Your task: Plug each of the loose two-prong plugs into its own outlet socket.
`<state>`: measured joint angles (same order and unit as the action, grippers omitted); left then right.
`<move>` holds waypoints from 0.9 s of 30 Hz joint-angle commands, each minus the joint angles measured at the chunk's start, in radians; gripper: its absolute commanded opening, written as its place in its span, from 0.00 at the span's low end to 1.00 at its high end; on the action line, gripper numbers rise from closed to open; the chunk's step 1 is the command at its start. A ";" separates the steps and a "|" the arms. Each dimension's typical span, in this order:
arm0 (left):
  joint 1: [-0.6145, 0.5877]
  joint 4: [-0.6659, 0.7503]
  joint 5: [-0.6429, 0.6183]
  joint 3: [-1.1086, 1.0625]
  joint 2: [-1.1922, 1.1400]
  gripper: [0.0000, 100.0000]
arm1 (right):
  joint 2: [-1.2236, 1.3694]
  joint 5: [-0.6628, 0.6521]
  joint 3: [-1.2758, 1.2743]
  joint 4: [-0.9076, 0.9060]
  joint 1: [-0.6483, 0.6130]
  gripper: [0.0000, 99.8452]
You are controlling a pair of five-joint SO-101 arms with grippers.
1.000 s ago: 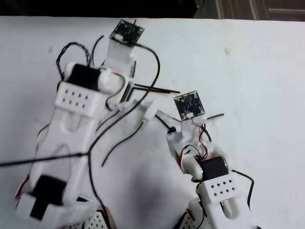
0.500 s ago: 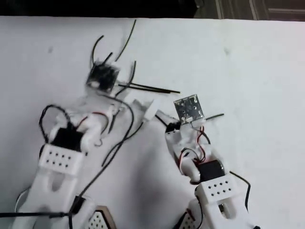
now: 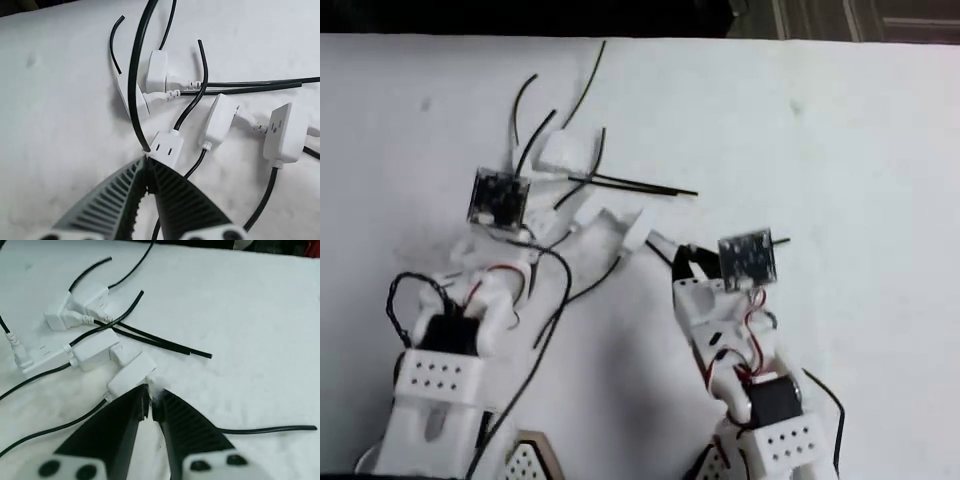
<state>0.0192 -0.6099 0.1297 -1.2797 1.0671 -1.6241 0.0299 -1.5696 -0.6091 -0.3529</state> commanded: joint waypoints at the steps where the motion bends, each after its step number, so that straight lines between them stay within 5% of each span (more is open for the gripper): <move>1: -0.005 0.029 -0.002 -0.038 0.110 0.02 | -0.162 -0.025 -0.049 -0.010 -0.001 0.02; 15: -0.007 0.026 0.000 -0.417 0.708 0.02 | -0.159 -0.058 -0.074 -0.090 -0.097 0.02; 27: -0.022 -0.321 0.123 -0.414 0.745 0.03 | -0.157 -0.255 -0.121 -0.294 -0.094 0.02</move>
<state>0.0038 -0.8769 0.2355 -1.6970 1.8006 -1.7760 -0.1741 -1.6801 -0.8608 -0.4465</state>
